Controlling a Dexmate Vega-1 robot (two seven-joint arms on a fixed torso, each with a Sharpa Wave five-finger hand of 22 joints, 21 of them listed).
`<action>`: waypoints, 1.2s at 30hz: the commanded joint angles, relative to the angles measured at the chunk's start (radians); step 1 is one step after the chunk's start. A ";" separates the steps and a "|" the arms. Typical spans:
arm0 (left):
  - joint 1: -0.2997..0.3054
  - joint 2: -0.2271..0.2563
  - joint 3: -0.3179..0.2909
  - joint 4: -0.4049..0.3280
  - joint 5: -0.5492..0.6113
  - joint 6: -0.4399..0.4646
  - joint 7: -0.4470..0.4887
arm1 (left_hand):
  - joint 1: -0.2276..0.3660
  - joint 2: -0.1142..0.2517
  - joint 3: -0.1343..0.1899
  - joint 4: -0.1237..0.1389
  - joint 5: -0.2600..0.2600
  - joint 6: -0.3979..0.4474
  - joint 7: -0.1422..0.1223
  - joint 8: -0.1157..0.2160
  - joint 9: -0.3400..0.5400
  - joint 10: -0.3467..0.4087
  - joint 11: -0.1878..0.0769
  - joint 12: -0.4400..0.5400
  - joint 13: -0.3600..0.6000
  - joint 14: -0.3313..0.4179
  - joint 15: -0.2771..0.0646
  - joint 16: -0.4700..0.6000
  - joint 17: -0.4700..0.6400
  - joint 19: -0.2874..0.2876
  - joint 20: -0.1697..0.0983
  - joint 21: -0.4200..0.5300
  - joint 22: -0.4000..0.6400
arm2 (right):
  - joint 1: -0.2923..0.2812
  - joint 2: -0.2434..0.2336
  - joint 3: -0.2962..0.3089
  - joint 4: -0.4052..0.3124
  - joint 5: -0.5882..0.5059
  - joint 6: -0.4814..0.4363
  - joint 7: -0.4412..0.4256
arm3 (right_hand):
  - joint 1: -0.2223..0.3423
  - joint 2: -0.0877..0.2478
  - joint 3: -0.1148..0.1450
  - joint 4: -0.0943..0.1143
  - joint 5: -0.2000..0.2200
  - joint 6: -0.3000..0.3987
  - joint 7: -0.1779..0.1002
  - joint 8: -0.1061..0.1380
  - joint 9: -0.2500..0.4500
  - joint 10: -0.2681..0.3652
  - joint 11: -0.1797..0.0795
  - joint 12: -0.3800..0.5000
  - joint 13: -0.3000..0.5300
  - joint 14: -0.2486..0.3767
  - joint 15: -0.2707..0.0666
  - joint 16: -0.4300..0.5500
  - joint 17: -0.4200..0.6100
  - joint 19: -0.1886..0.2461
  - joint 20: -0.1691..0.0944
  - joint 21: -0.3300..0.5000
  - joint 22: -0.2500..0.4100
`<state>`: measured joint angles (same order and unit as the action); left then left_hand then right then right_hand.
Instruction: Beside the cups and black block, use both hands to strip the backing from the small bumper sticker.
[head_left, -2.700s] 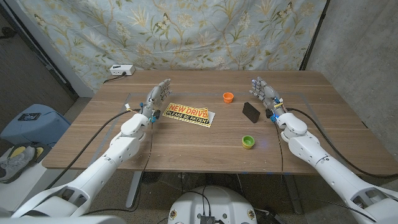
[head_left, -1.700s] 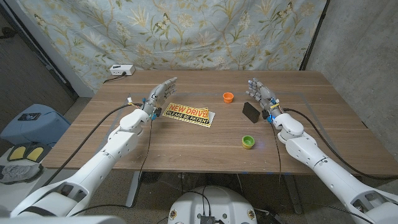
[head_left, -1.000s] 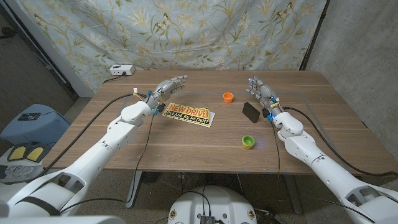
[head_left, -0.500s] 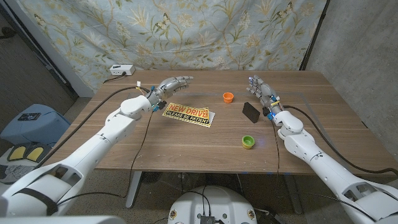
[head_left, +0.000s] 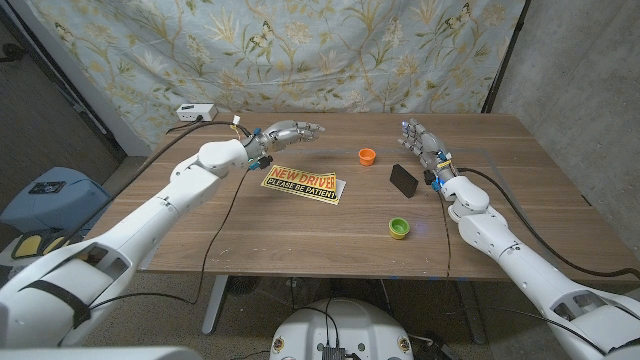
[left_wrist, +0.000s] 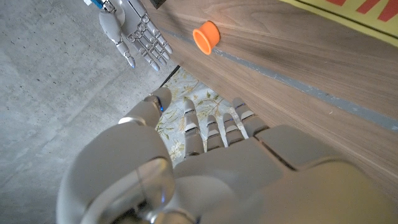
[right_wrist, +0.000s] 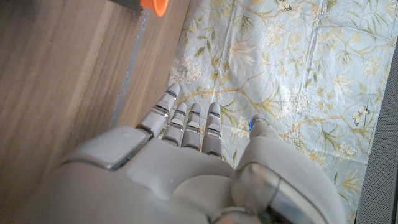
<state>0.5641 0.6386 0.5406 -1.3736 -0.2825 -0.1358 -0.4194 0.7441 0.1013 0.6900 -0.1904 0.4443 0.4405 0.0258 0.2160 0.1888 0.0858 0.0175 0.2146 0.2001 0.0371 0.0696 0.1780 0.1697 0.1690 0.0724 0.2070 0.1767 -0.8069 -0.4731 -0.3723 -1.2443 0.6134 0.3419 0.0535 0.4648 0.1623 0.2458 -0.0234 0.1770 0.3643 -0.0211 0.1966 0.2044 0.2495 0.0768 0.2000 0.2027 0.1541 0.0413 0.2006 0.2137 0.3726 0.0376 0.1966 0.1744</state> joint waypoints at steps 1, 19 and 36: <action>-0.088 0.029 0.064 -0.008 0.086 0.013 -0.109 | 0.031 -0.013 0.005 -0.001 0.016 0.016 0.004 0.006 0.003 -0.009 -0.004 0.001 0.002 -0.015 0.004 -0.001 0.003 0.000 -0.006 -0.003 0.001 | -0.030 -0.013 0.010 -0.031 0.002 0.002 -0.019 | 0.003 -0.003 0.011 -0.001 0.002 0.014 0.002 0.004 0.003 0.002 0.005 0.003 0.001 0.006 0.006 0.004 0.003 0.007 0.004 0.004 0.003; -0.166 0.087 0.121 -0.094 0.206 0.086 -0.214 | 0.082 -0.037 -0.004 0.005 0.041 0.003 -0.018 -0.009 0.006 -0.055 0.001 -0.011 0.004 -0.068 0.020 -0.007 0.004 -0.041 -0.010 -0.015 0.002 | -0.065 -0.021 0.015 -0.072 0.001 0.008 -0.049 | 0.001 -0.003 0.016 -0.004 0.002 0.015 0.002 0.004 0.002 -0.003 0.009 0.002 0.001 0.006 0.008 0.005 0.002 0.009 0.004 0.005 0.004; -0.271 0.065 0.197 -0.093 0.337 0.129 -0.313 | 0.140 -0.042 0.004 0.003 0.066 -0.018 -0.036 -0.019 0.007 -0.089 0.003 -0.014 0.004 -0.107 0.029 -0.005 0.006 -0.084 -0.008 -0.020 0.003 | -0.079 -0.030 0.025 -0.092 -0.003 0.017 -0.075 | 0.001 -0.002 0.020 -0.007 0.003 0.020 0.004 0.006 0.001 -0.006 0.011 0.001 0.001 0.007 0.010 0.007 0.002 0.011 0.003 0.006 0.004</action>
<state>0.3592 0.7190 0.6923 -1.4696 -0.0246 -0.0335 -0.6639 0.8716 0.0606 0.6865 -0.1872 0.5032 0.4214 -0.0037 0.1992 0.1933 0.0081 0.0165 0.2030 0.2025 -0.0613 0.0966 0.1739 0.1696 0.0889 0.0643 0.1878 0.1770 -0.8731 -0.4943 -0.3556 -1.3193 0.6126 0.3553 -0.0050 0.4648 0.1623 0.2582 -0.0275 0.1770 0.3738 -0.0198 0.1965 0.2046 0.2440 0.0819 0.1999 0.2027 0.1595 0.0468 0.2006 0.2139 0.3726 0.0376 0.1966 0.1743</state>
